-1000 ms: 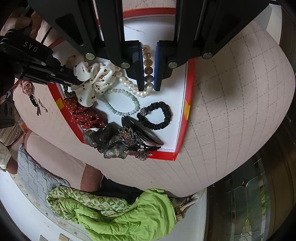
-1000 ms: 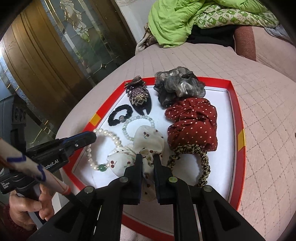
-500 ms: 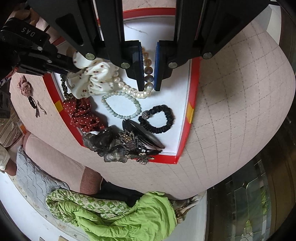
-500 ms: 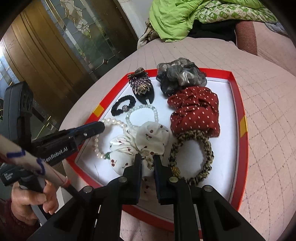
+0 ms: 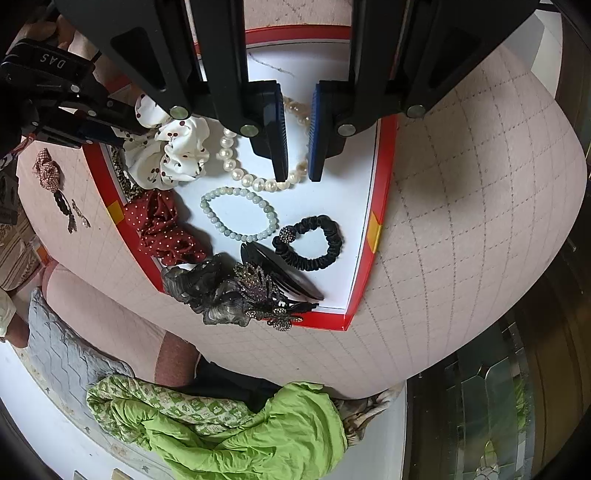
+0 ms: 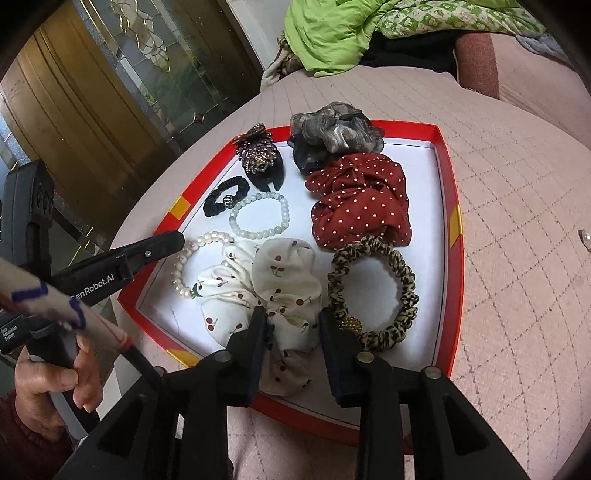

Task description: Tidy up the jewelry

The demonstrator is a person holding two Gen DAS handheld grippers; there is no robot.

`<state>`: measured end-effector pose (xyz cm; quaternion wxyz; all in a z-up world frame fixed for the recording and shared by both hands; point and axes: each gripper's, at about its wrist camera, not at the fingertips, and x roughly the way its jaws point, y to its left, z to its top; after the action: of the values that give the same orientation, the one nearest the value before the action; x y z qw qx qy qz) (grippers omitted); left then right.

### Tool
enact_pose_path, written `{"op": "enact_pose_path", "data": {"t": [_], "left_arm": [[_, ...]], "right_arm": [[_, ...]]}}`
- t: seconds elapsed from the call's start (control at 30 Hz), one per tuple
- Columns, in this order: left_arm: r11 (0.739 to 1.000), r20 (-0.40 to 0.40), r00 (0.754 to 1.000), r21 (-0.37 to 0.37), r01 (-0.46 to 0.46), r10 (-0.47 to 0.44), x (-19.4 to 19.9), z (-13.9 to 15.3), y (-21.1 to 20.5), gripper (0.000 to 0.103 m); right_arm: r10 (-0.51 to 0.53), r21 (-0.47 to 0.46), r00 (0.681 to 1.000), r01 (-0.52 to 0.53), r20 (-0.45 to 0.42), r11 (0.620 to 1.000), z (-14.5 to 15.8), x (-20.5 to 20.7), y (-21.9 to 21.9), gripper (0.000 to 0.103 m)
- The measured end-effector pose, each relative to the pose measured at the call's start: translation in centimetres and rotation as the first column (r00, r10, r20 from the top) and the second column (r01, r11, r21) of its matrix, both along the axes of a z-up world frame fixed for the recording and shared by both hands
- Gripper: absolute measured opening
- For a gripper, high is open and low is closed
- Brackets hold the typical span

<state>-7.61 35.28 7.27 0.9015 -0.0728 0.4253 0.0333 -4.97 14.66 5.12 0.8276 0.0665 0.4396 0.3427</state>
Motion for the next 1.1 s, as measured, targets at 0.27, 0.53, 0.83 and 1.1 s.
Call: {"op": "enact_pose_path", "data": {"t": [0.27, 0.53, 0.83, 1.1], "left_arm": [[1.0, 0.021, 1.0, 0.007, -0.008, 0.008, -0.9, 0.8, -0.5, 0.03], [1.0, 0.024, 1.0, 0.017, -0.015, 0.015, -1.6, 1.4, -1.0, 0.032], [0.999, 0.03, 0.999, 0.031, -0.03, 0.029, -2.8, 2.2, -1.5, 0.037], [0.998, 0.023, 0.999, 0.056, -0.035, 0.034, -3.6, 2.3, -2.3, 0.051]], "right_arm": [[0.031, -0.012, 0.999, -0.031, 0.014, 0.999, 0.5, -0.9, 0.1, 0.046], [0.044, -0.037, 0.998, -0.042, 0.041, 0.998, 0.8, -2.4, -0.3, 0.051], [0.035, -0.023, 0.998, -0.034, 0.054, 0.999, 1.2, -3.6, -1.5, 0.052], [0.02, 0.0, 0.998, -0.02, 0.065, 1.0, 1.5, -4.5, -3.2, 0.054]]}}
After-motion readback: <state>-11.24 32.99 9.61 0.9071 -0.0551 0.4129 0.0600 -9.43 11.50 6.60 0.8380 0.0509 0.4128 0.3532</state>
